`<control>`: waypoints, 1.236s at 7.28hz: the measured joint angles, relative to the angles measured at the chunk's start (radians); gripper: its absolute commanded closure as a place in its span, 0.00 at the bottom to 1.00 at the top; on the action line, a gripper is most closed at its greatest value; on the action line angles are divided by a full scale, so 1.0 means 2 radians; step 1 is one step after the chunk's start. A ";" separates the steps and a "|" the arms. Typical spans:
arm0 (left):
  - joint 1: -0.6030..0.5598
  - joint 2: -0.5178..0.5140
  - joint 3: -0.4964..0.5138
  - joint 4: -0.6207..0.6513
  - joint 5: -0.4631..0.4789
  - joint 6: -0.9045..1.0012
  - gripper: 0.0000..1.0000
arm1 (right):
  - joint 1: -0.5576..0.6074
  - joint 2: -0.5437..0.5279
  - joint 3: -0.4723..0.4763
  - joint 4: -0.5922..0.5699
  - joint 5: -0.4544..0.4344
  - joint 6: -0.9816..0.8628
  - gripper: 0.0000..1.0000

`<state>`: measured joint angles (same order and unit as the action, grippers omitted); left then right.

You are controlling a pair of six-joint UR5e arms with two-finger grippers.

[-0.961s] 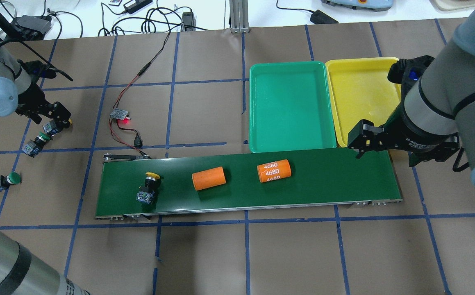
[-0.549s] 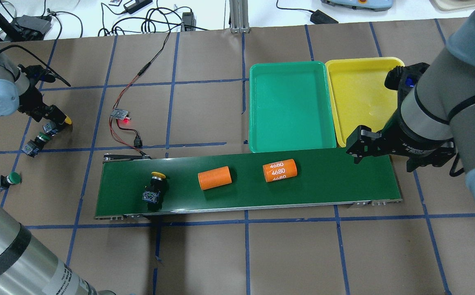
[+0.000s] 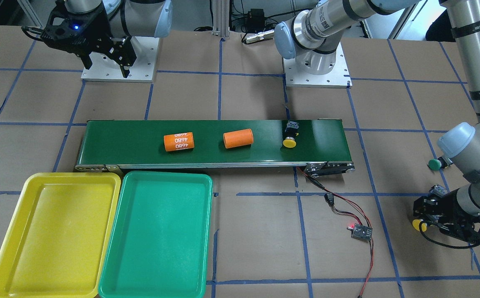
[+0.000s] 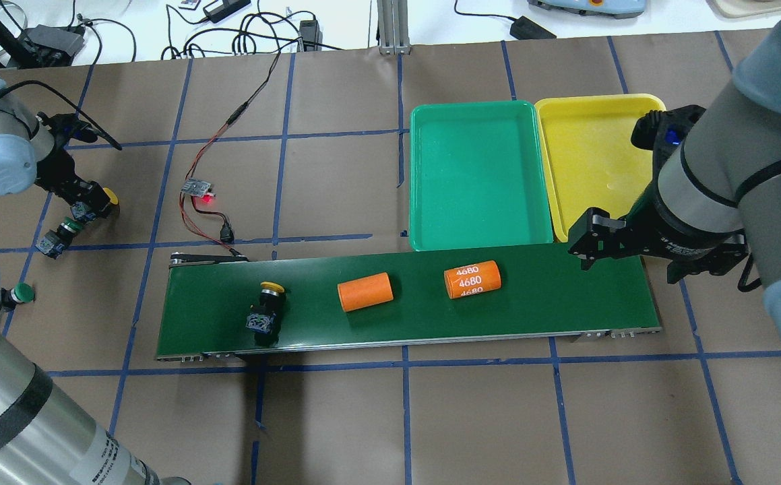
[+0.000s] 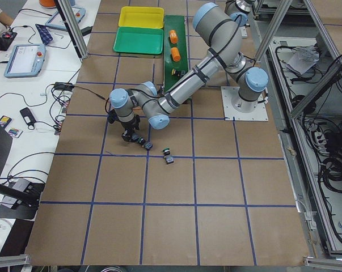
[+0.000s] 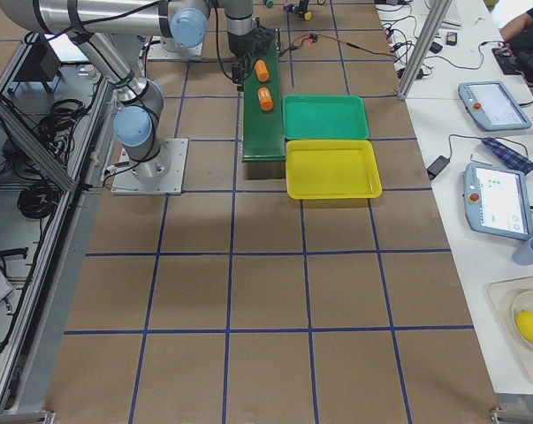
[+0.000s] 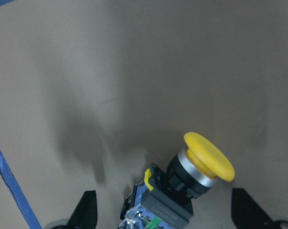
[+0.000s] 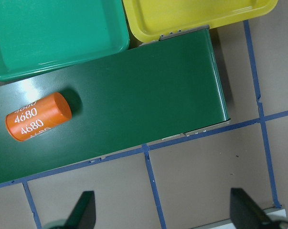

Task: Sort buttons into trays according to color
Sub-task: 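Grasp another yellow-capped button with the left gripper and place it on the belt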

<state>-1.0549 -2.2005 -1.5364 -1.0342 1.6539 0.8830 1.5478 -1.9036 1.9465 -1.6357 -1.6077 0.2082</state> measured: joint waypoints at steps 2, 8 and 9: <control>-0.008 0.032 -0.011 -0.042 -0.001 -0.018 1.00 | 0.000 0.000 0.000 0.000 -0.001 0.000 0.00; -0.127 0.284 -0.227 -0.128 -0.032 -0.338 1.00 | 0.000 0.000 0.000 0.003 -0.002 -0.001 0.00; -0.146 0.308 -0.254 -0.128 -0.038 -0.383 0.93 | 0.000 -0.001 0.000 0.003 -0.002 -0.001 0.00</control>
<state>-1.3472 -1.5854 -2.0448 -1.2895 1.5773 0.1160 1.5481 -1.9051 1.9475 -1.6295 -1.6123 0.2072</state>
